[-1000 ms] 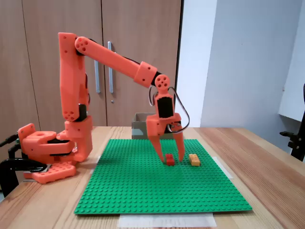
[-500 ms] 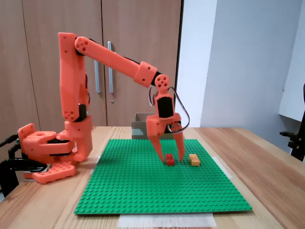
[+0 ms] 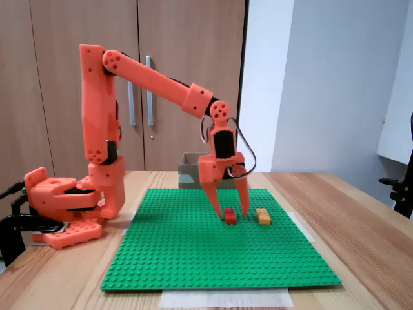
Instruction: Pick the red lego block and put it in the box.
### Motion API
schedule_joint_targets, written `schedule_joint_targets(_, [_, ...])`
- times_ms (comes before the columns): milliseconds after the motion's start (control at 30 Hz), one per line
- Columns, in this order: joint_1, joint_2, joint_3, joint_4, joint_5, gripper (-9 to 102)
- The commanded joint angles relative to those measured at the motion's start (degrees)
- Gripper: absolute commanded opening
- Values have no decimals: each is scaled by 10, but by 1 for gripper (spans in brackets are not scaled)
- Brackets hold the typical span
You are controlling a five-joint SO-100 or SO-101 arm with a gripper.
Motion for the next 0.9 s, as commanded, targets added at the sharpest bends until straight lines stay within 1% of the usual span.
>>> schedule_joint_targets(0, [0,3,-26,4,6,21])
schedule_joint_targets(300, [0,3,-26,3,4,20])
schedule_joint_targets(400, [0,2,-26,2,2,17])
schedule_joint_targets(467, [2,0,-25,-2,1,11])
schedule_joint_targets(667, [4,-6,-25,-11,-7,0])
schedule_joint_targets(867, [5,-6,-26,-11,-12,-1])
